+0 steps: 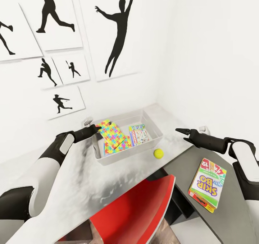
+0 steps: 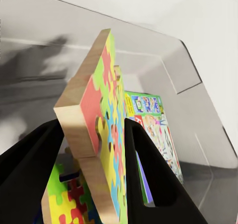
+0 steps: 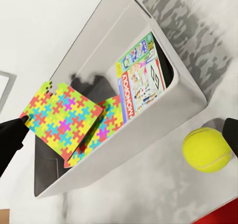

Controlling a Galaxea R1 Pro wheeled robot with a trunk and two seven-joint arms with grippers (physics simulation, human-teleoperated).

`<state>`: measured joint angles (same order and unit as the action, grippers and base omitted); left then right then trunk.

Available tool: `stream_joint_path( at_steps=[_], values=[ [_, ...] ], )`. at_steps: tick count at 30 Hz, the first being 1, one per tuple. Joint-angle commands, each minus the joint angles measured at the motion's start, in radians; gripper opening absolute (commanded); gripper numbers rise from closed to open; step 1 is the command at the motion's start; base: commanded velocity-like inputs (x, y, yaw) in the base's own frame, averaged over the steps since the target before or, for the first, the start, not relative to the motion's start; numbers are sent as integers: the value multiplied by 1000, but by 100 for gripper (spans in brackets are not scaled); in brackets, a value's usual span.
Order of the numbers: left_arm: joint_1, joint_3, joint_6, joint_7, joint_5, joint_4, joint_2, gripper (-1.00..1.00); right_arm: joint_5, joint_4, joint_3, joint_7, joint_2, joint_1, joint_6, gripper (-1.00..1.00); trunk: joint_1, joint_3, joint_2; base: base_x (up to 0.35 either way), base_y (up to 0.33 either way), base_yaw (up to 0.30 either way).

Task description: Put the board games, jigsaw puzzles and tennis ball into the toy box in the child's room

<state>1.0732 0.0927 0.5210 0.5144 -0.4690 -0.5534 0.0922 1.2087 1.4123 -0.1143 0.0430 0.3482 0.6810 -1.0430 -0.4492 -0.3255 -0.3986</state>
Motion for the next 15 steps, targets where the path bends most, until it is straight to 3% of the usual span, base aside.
stream_joint_path(
  at_steps=[1, 6, 7, 11, 15],
  values=[
    [1, -2, -3, -10, 36, 21, 0, -100, 5, 0, -1, 5, 0, 1, -4, 100, -1, -2, -1, 0, 0, 0],
    [1, -2, -3, -10, 36, 21, 0, -100, 2, 0, -1, 5, 0, 0, -4, 100, -1, -3, -1, 0, 0, 0],
    [0, 9, 14, -3, -24, -4, 6, -100, -3, -5, -1, 10, -6, -5, -4, 100, -1, -3, -1, 0, 0, 0],
    [1, 21, 36, 19, -25, -26, 27, -100, -7, -4, -2, 9, -15, -13, -4, 100, -1, -3, -1, 0, 0, 0],
    [1, 8, 59, 10, -25, -40, 9, -100, -8, -3, -3, 9, -32, -17, -4, 100, -1, -3, -1, 0, 0, 0]
  ],
)
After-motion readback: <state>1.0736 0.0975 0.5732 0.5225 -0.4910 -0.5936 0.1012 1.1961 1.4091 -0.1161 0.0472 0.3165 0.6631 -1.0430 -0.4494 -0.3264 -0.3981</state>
